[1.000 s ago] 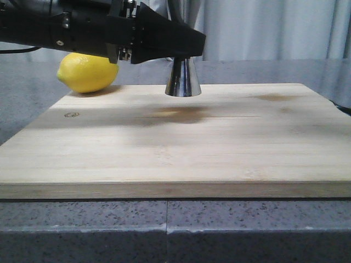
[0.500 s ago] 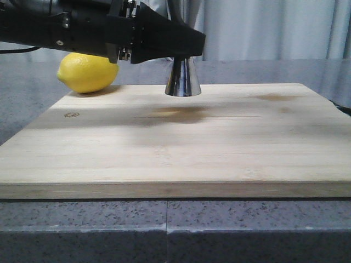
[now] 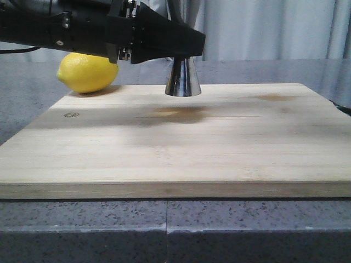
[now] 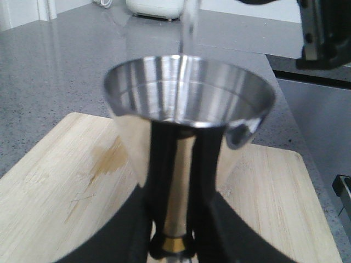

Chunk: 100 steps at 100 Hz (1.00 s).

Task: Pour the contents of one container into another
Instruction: 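Tilt the beaker with the right gripper, pouring liquid into the held jigger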

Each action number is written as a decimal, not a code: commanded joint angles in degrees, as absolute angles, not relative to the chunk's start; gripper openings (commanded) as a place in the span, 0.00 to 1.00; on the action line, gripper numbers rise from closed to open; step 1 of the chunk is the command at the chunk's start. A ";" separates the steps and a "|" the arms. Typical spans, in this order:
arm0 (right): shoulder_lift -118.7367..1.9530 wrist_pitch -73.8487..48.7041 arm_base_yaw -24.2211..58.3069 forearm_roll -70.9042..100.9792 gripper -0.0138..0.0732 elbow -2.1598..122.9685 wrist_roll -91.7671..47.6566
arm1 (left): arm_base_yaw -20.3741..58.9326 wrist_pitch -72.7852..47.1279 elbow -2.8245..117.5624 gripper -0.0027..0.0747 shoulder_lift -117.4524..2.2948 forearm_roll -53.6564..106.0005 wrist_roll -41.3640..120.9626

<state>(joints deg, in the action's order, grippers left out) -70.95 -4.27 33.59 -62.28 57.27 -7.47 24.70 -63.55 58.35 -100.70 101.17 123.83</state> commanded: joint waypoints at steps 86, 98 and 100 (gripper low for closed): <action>-69.69 -2.77 33.64 -71.55 0.49 59.58 -7.84 | 25.41 -67.74 60.00 0.14 -98.52 106.06 123.40; -69.69 -2.77 33.64 -72.05 0.49 59.58 -7.84 | 25.41 -67.74 60.00 0.14 -98.52 106.06 123.40; -69.69 -2.77 33.64 -72.05 0.49 59.58 -7.84 | 25.41 -67.74 60.00 0.14 -98.52 106.06 123.40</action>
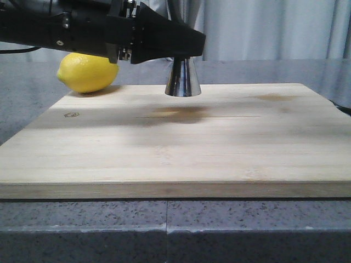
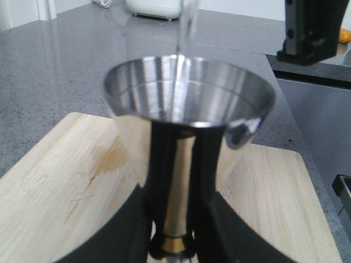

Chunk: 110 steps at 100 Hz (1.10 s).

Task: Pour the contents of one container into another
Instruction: 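Tilt the beaker with the right gripper, pouring liquid into the held jigger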

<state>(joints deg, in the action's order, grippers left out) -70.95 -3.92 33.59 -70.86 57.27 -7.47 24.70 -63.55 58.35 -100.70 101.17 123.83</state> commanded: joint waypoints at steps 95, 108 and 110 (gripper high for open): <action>-69.69 -3.39 33.64 -74.58 0.49 59.47 -5.95 | 25.41 -67.74 60.00 0.14 -98.52 106.06 123.40; -69.69 -6.39 33.64 -67.74 0.49 59.47 0.91 | 25.41 -67.74 60.00 0.14 -98.52 106.06 123.40; -69.69 -6.80 33.64 -66.68 0.49 59.47 1.39 | 25.41 -67.74 60.00 0.14 -98.52 106.06 123.40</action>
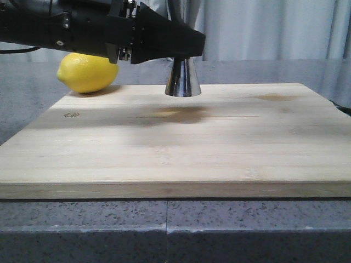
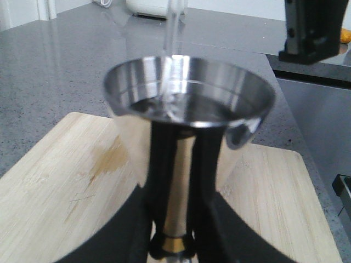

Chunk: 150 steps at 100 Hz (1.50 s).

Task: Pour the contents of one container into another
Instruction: 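Tilt the beaker with the right gripper, pouring liquid into the held jigger, then lower the beaker back onto the board and open the right gripper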

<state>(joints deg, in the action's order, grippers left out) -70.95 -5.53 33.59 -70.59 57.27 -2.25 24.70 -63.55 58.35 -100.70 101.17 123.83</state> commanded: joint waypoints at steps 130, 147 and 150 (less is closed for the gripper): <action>-69.97 39.98 3.02 -34.39 0.49 30.26 23.55 | 25.41 -67.74 60.00 0.14 -98.52 105.68 123.40; -73.52 43.94 2.06 -34.39 0.49 29.02 23.55 | 25.41 -67.74 60.00 0.14 -98.52 105.68 123.40; -74.65 45.50 2.06 -34.39 0.49 29.02 23.55 | 25.41 -67.74 60.00 0.14 -98.52 105.68 123.40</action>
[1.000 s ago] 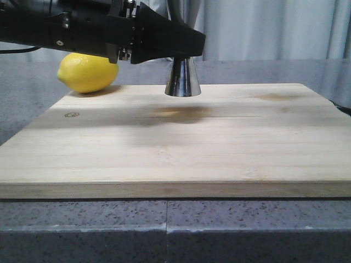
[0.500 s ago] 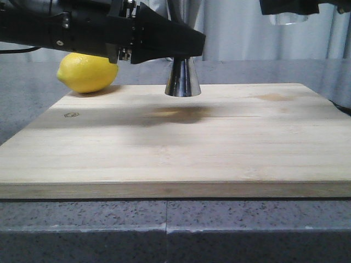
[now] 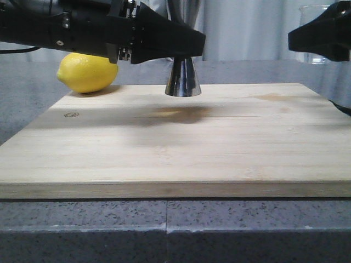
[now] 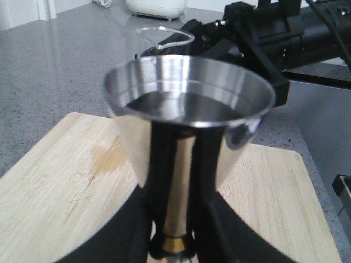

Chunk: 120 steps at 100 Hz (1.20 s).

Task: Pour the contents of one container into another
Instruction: 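Lower the beaker back onto the board and open the right gripper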

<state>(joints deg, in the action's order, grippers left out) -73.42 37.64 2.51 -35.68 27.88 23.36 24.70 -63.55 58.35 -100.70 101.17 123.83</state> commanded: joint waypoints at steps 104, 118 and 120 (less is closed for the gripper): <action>-89.74 53.00 2.06 -32.08 0.77 30.46 18.40 | 25.41 -67.74 60.00 0.14 -98.52 105.68 123.40; -88.20 52.57 2.06 -32.08 0.83 30.46 18.40 | 25.41 -67.74 60.00 0.14 -98.52 105.68 123.40; -87.68 52.45 2.06 -32.08 0.83 30.46 18.40 | 25.41 -67.74 60.00 0.14 -98.52 105.68 123.40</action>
